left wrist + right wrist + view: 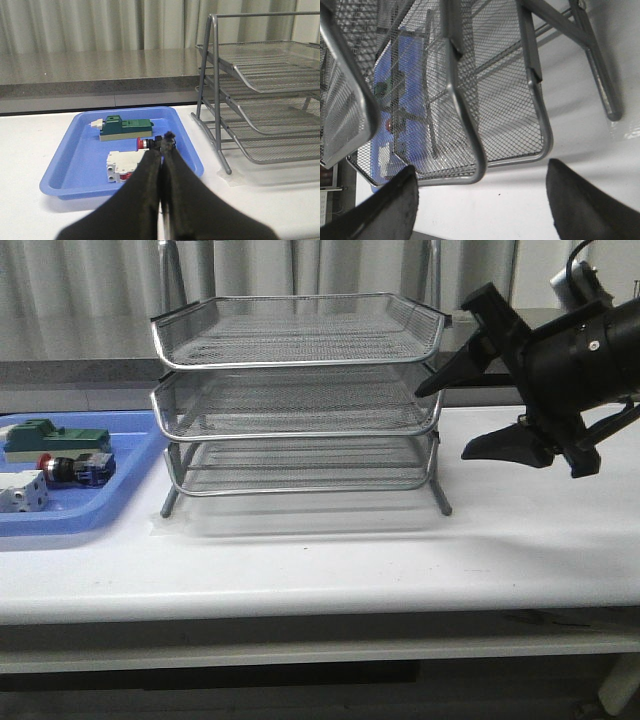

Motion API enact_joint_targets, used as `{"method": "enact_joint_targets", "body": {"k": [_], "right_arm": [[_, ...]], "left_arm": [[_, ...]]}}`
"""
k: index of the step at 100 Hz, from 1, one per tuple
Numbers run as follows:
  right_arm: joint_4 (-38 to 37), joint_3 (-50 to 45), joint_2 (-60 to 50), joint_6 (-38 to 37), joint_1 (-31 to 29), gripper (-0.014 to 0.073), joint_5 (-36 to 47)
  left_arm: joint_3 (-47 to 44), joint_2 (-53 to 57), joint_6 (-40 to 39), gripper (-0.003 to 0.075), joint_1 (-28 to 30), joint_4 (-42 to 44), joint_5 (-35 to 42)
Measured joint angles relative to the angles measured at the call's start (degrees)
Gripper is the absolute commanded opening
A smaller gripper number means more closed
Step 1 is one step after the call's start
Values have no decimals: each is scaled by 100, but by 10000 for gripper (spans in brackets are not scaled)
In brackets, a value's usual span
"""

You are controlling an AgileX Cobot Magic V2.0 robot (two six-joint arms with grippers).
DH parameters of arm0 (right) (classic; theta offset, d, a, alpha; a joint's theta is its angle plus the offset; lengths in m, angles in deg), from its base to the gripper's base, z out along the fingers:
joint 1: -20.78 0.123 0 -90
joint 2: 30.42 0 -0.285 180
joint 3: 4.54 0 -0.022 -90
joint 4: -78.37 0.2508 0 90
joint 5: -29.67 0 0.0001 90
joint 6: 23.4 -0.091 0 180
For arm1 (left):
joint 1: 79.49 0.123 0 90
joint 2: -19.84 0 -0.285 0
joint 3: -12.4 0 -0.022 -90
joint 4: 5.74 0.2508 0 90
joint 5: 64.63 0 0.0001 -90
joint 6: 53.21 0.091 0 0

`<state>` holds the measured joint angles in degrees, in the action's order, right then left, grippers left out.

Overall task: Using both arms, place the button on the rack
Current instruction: 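Reach the right gripper to the front edge of the middle mesh tray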

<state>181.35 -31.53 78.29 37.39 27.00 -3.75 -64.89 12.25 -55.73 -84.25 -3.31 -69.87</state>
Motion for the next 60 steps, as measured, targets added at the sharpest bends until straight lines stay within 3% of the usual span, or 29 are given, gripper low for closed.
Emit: {"method": "enact_joint_targets", "body": {"k": [50,60], "right_arm": [[11,740,691,13,204,538,-260],[11,776,725,13,254,456,-260]], "left_arm": [[0,0,0,-20,0,0,0],[0,0,0,-20,0,0,0]]}}
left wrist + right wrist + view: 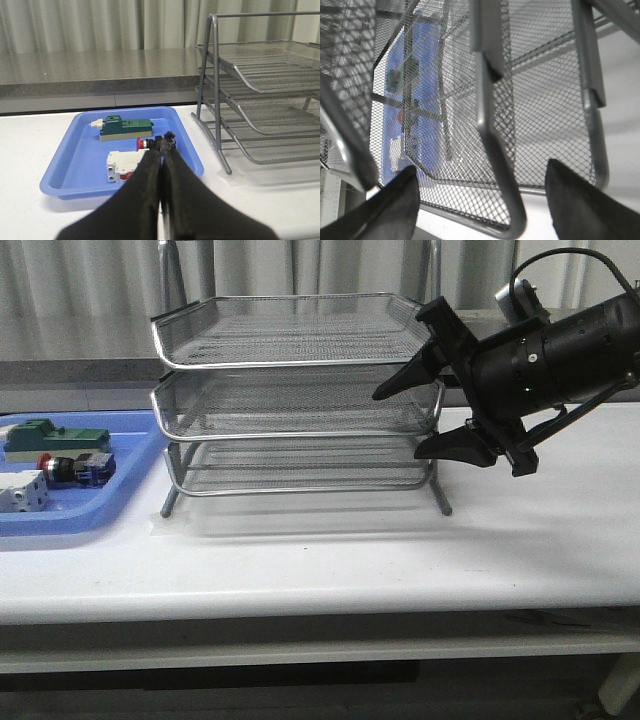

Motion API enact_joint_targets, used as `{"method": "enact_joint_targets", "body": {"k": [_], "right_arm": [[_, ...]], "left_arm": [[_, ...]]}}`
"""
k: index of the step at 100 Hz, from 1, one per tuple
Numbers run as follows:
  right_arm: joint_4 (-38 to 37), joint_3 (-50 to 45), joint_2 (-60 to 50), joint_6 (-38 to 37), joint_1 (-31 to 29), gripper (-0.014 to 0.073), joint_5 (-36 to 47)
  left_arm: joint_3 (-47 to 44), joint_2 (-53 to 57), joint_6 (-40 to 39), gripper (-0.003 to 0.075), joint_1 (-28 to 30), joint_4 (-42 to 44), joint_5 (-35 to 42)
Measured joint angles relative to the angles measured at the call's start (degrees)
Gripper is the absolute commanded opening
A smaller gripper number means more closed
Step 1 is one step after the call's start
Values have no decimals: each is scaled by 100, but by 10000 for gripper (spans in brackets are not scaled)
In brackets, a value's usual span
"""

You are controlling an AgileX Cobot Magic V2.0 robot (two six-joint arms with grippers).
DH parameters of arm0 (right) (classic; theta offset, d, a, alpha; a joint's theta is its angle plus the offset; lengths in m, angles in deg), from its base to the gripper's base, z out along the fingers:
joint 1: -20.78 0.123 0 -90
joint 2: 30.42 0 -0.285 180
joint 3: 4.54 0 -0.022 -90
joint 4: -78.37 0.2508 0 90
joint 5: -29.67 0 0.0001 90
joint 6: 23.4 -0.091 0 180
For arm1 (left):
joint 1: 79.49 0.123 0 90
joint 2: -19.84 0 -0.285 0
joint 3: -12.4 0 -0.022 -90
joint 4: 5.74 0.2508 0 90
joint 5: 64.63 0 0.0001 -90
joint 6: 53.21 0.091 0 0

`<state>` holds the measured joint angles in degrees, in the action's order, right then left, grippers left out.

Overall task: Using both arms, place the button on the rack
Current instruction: 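Reach the right gripper to the front edge of the middle mesh tray, then pull the middle mesh tray out toward the robot with the right gripper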

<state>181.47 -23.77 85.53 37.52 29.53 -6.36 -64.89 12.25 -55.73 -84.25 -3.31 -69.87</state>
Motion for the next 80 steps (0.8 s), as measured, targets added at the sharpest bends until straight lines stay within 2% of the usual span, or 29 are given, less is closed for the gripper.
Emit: {"method": "enact_joint_targets", "body": {"k": [16,30,80], "right_arm": [[0,0,17,4,0,199,41],[10,4,40,4,0,62,108],[163,-105,53,-6,0,45,-68]], "left_arm": [[0,0,0,-20,0,0,0],[0,0,0,-20,0,0,0],[0,0,0,-20,0,0,0]]}}
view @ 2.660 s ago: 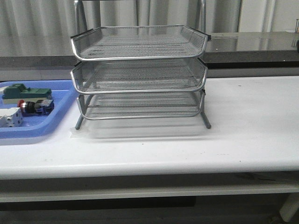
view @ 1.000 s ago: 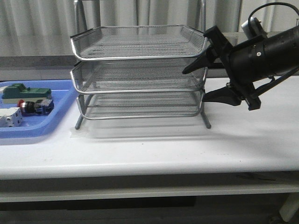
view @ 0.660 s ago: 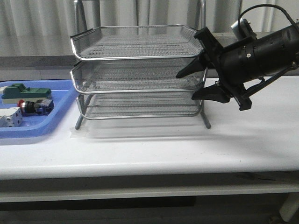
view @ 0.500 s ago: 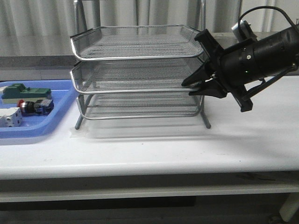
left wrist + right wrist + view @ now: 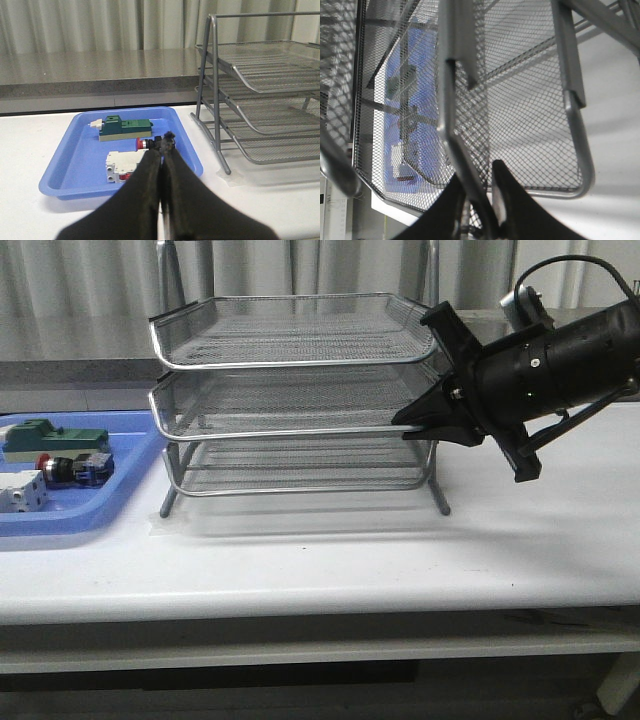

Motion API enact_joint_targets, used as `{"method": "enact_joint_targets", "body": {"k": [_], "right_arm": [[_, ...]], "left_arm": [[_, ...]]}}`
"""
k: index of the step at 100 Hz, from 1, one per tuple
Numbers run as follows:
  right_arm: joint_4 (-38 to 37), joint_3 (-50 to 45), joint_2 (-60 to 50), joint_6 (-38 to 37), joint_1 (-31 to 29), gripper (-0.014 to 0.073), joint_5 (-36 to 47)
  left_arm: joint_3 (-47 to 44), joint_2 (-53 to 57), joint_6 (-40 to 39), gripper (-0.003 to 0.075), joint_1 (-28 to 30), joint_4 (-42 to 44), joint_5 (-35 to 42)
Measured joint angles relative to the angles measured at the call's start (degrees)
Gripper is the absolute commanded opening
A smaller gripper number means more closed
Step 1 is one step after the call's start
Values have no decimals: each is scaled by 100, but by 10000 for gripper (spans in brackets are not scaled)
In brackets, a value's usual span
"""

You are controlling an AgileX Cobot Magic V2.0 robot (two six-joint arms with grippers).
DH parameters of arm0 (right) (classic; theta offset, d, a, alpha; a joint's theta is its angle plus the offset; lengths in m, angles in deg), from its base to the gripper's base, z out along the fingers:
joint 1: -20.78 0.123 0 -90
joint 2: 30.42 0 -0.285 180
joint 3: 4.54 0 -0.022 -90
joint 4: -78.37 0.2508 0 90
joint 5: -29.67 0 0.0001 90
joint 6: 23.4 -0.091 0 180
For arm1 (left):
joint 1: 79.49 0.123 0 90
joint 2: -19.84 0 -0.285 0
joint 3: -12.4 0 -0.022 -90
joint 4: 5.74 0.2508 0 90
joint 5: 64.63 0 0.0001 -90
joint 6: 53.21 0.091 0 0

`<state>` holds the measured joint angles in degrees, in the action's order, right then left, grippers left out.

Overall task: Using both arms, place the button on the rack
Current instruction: 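Pull the middle mesh tray out toward the robot with the right gripper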

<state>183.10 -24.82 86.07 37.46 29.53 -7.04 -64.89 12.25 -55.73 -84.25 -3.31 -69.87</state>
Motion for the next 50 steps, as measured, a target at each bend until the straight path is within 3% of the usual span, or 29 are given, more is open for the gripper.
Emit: {"method": "enact_joint_targets", "body": {"k": [50], "right_arm": [[39,-1099,-182,411,-93,45,-1018]], "left_arm": [[0,0,0,-20,0,0,0]]}}
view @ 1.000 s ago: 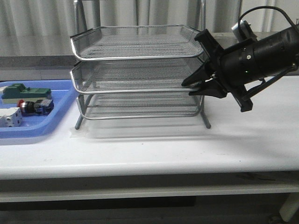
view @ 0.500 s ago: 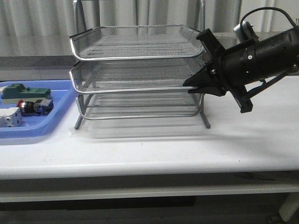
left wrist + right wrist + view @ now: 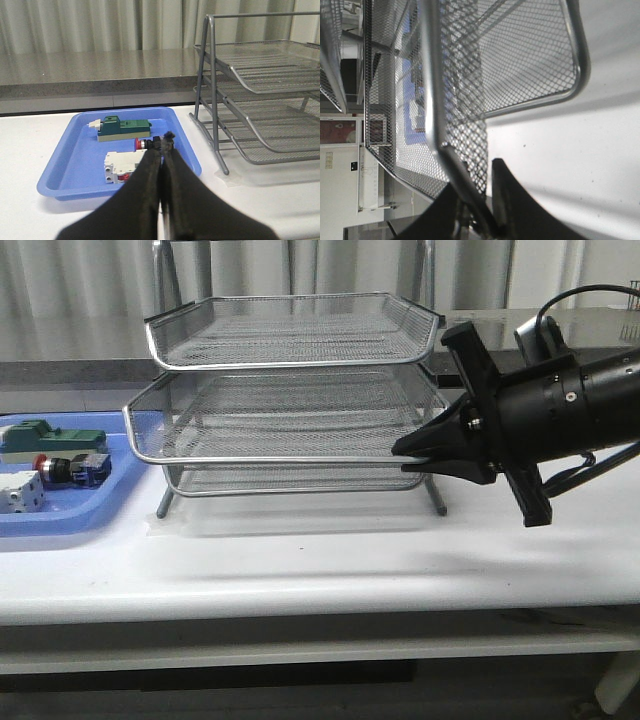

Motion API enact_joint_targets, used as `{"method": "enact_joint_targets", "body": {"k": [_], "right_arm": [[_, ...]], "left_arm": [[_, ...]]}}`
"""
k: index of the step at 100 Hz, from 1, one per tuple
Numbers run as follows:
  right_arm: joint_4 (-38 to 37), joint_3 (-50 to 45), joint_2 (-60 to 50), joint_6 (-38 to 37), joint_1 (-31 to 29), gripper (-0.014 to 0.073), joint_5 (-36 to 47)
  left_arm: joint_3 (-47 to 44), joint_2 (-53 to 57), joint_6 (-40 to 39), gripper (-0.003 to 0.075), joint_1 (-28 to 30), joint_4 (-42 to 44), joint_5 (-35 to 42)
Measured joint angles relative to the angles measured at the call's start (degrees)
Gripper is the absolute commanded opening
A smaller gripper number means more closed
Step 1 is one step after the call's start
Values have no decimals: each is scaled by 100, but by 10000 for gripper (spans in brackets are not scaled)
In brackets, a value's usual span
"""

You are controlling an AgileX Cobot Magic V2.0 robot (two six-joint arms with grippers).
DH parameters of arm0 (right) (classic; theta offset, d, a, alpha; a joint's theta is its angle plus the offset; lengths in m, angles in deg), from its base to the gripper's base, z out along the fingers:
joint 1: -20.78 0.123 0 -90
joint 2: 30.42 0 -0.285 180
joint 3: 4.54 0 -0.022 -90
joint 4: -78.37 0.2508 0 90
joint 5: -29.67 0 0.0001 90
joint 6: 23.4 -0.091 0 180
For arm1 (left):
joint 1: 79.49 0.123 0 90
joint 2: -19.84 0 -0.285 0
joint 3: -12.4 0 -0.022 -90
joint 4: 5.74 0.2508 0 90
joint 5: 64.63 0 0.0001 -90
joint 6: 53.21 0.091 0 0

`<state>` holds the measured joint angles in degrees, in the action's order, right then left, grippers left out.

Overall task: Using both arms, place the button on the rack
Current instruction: 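Pull the middle mesh tray out toward the robot with the right gripper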

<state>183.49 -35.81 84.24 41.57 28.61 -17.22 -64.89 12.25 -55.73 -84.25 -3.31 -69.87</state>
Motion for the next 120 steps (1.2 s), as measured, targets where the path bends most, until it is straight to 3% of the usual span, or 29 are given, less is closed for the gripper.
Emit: {"method": "enact_joint_targets", "body": {"k": [58,72,91,98,120], "right_arm": [[-10,-1387,-1088,309,55,55,-40],[-10,-1421,-1112,339,66,160,6],[-119,-1445,-1112,332,75,438,86],[-171,-1457,-1112,332,88,503,51],[-308,-1477,-1206,332,97,530,-70]], "left_arm": [[0,0,0,-20,0,0,0],[0,0,0,-20,0,0,0],[0,0,0,-20,0,0,0],[0,0,0,-20,0,0,0],[0,0,0,-20,0,0,0]]}}
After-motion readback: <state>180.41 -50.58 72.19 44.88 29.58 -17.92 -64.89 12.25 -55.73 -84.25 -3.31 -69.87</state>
